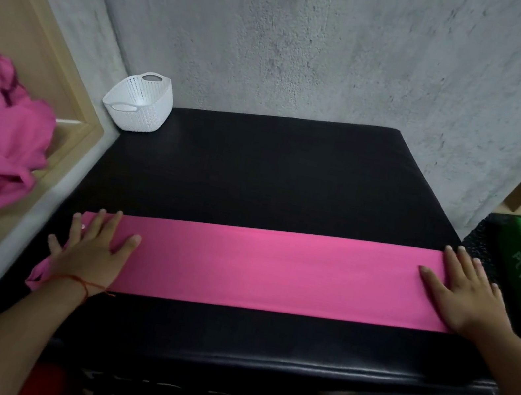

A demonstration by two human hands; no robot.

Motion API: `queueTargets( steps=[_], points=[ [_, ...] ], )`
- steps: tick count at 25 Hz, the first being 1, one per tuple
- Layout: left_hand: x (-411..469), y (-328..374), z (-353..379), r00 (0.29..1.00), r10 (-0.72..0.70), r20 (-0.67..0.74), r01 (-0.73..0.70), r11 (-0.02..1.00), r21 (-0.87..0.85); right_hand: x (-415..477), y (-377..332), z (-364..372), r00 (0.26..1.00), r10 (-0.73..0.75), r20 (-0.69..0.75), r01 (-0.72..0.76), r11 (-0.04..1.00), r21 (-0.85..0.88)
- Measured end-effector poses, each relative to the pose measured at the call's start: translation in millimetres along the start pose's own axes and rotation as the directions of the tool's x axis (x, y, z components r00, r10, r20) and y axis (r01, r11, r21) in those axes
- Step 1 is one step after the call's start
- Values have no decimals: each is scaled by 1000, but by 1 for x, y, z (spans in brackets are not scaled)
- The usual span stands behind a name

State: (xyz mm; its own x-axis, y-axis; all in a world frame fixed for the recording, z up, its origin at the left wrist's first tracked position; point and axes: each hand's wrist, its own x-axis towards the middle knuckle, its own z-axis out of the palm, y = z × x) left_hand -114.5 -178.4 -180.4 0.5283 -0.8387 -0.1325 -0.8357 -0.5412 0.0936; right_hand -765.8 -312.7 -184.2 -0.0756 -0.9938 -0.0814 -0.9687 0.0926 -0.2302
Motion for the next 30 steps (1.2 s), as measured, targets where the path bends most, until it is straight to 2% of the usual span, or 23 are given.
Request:
queueTargets(
  steps=[3, 14, 16, 18, 19, 20, 23, 25, 28, 30],
  points=[
    [4, 1, -2, 996, -75, 41, 78, 994, -73, 4, 4, 2, 1000, 6, 9, -6, 1000, 0],
    [9, 3, -12, 985, -81, 153, 91, 994, -60, 1, 0, 0, 1000, 16, -15, -17, 999, -51],
    [1, 2, -14, 995, -100, -13, 97, 987, -131, -1, 2, 3, 1000, 5, -12, -5, 999, -45],
    [0, -1, -15, 946, -250, -204, 208, 956, -207, -1, 4, 6, 1000, 11, -11, -11, 999, -39],
    [3, -5, -21, 928, -321, -191, 281, 937, -208, -1, 3, 6, 1000, 8, -16, -8, 999, -33],
    [6, -10, -29, 925, -360, -120, 333, 922, -198, 0, 3, 6, 1000, 2, -22, -3, 1000, -31],
    [17, -20, -60, 932, -324, 165, 356, 904, -236, 1, 0, 2, 999, 11, -37, -11, 1000, -18],
    [20, -24, -71, 921, -290, 262, 356, 898, -257, -1, 2, 4, 999, 9, -46, -9, 1000, -9],
    [14, -26, -76, 910, -245, 335, 371, 844, -389, 1, 2, 1, 999, 9, -46, -9, 1000, 0],
    [16, -24, -85, 919, -279, 278, 374, 839, -395, 1, 2, 2, 999, 6, -46, -6, 1000, 0]
  ],
)
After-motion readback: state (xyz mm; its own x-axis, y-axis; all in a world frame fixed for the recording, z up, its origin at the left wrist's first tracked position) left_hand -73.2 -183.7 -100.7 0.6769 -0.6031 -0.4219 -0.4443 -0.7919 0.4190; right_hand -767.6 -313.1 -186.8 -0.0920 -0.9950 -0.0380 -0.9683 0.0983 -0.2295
